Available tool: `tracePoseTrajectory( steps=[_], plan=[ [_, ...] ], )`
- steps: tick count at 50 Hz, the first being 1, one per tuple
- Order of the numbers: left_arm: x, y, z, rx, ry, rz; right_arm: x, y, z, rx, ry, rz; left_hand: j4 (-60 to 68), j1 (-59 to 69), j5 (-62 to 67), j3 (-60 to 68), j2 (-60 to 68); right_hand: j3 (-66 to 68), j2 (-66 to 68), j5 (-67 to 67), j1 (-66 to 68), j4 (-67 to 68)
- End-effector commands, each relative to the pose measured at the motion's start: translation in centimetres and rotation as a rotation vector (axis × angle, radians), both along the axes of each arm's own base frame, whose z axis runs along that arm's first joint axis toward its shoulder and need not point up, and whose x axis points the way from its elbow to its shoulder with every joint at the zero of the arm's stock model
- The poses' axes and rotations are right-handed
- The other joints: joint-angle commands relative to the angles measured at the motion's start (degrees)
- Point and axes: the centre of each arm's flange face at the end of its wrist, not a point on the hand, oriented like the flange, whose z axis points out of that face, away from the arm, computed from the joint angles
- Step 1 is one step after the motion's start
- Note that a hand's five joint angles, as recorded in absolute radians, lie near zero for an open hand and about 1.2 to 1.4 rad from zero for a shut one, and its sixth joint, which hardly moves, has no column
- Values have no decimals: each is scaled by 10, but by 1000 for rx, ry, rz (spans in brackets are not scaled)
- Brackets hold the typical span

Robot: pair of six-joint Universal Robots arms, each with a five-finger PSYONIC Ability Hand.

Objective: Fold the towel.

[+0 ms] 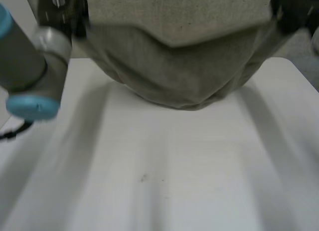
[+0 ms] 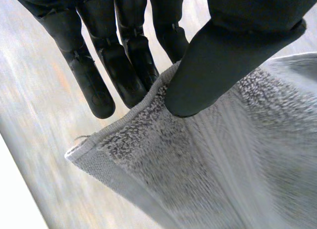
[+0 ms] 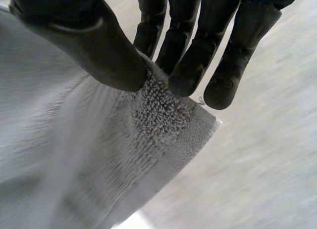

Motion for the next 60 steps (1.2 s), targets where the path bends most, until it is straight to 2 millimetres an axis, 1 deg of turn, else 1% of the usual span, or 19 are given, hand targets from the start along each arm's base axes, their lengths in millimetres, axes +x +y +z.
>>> tracePoseTrajectory(
  steps=[1,2,3,4,6,10,15,20,25,32,37,42,45,47,48,50,52,56,60],
  plan=[
    [27,27,-109,333,-78,21,1,52,-105,286,270,127,102,113,109,102,102,30,37,29,29,31],
    [27,27,-109,334,-78,21,1,52,-105,286,270,127,102,113,109,102,102,30,37,29,29,31],
    [32,36,-125,381,-94,22,-2,61,-120,319,320,137,102,113,109,102,102,30,37,29,29,31],
    [38,46,-139,431,-114,23,-2,61,-120,319,321,137,102,113,109,102,102,30,37,29,29,31],
    [44,56,-150,475,-129,20,-15,74,-139,378,379,125,102,113,109,102,102,30,37,29,29,31],
    [55,76,-151,509,-136,18,-29,86,-140,412,382,89,102,113,109,102,102,30,37,29,29,31],
    [66,112,-133,486,-128,-32,-48,105,-121,423,364,30,102,113,109,102,102,30,37,29,29,31],
    [73,139,-101,391,-99,-65,-75,129,-78,391,330,-59,102,113,109,102,102,30,37,29,29,31],
    [77,161,-83,331,-86,-101,-89,140,-52,357,312,-88,102,113,109,102,102,30,37,29,29,31],
    [76,171,-85,341,-92,-139,-101,141,-49,359,368,-90,102,113,109,102,102,30,37,29,29,31],
    [75,162,-97,387,-109,-133,-105,131,-60,381,419,-74,102,113,109,102,102,30,37,29,29,31],
    [62,122,-113,404,-164,-139,-106,105,-81,468,406,-27,102,113,109,102,102,30,37,29,29,31],
    [59,111,-118,407,-182,-142,-88,92,-91,478,437,33,102,113,109,102,102,30,37,29,29,31],
    [49,84,-123,393,-215,-142,-72,72,-100,489,457,27,102,113,109,102,102,30,37,29,29,31],
    [49,84,-123,393,-215,-142,-72,71,-101,489,457,27,102,113,109,102,102,30,37,29,29,31],
    [44,71,-128,394,-221,-146,-65,48,-110,490,451,-32,102,113,109,102,102,30,37,29,29,31],
    [29,41,-135,379,-227,-154,-63,36,-114,482,444,-58,102,113,109,102,102,30,37,29,29,31],
    [19,20,-143,367,-227,-160,-58,12,-124,464,435,-88,102,113,109,102,102,30,37,29,29,31],
    [11,-8,-156,355,-223,-143,-38,-11,-133,399,428,-90,102,113,109,102,102,30,37,29,29,31]
  ],
)
